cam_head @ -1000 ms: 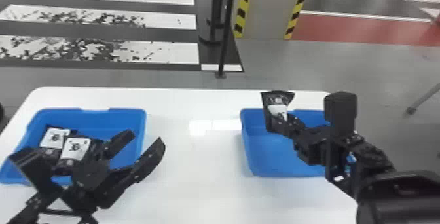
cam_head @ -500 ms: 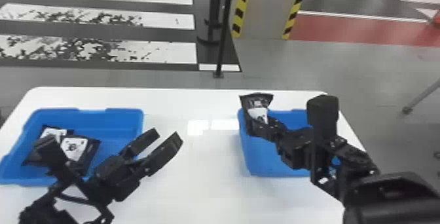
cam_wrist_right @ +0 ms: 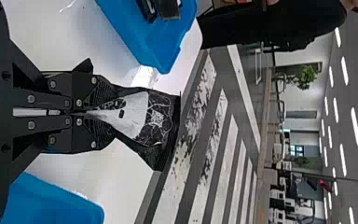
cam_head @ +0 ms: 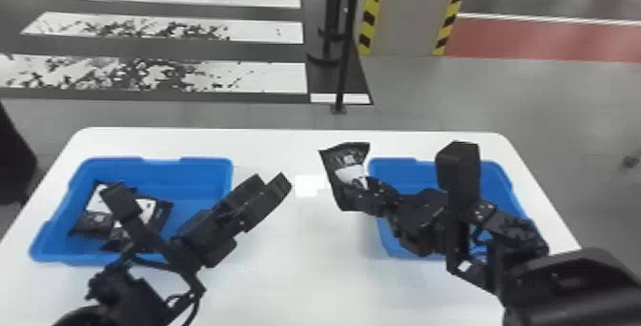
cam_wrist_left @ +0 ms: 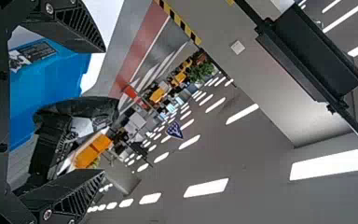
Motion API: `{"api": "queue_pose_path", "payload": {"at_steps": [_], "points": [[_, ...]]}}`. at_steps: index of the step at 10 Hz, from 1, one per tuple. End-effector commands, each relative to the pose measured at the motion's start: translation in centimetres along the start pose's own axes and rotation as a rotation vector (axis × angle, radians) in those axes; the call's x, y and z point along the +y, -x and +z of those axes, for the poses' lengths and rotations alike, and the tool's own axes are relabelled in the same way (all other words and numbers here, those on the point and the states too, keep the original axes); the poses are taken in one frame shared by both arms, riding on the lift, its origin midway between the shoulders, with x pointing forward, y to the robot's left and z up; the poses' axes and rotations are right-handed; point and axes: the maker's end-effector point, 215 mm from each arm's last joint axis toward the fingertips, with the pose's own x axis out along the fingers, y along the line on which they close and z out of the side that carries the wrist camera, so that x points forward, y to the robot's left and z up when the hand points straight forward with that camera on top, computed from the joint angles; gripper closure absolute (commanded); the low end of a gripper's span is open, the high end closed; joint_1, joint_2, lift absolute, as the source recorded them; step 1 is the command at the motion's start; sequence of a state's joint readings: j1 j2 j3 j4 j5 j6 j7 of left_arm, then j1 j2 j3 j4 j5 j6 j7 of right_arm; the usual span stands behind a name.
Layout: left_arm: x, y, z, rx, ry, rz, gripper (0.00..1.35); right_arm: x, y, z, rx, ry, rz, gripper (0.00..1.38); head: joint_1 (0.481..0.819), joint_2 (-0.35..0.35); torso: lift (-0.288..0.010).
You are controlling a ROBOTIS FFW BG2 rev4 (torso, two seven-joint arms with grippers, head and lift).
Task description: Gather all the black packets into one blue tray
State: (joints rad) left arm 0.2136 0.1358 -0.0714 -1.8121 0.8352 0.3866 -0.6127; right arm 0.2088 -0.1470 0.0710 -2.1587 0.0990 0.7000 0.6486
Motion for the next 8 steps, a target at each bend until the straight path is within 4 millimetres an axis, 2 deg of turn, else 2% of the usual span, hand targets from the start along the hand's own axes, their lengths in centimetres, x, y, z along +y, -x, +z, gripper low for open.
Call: {"api": "queue_pose_path", "payload": {"at_steps": [1, 4, 6, 8], "points": [[-0.1, -1.4, -0.5, 0.011, 0.027, -0.024, 0.11, 1.6, -1.0, 0.5, -0.019, 0.007, 0.053, 1.28, 0.695, -0.064, -0.11], [1.3, -4.1, -0.7, 0.023, 0.054, -0.034, 0.11, 3.6, -1.1, 2.1, -0.052, 0.023, 0.104, 1.28, 0.695, -0.052, -0.11], [2.7, -5.2, -0.5, 0.022, 0.047, -0.013, 0.13, 4.5, -1.1, 2.5, -0.059, 0.026, 0.127, 1.28, 0.695, -0.045, -0.11], [1.8, -6.6, -1.6, 0.008, 0.103, -0.046, 0.27, 5.1, -1.3, 2.8, -0.063, 0.033, 0.143, 1.28, 0.695, -0.041, -0.11]]}}
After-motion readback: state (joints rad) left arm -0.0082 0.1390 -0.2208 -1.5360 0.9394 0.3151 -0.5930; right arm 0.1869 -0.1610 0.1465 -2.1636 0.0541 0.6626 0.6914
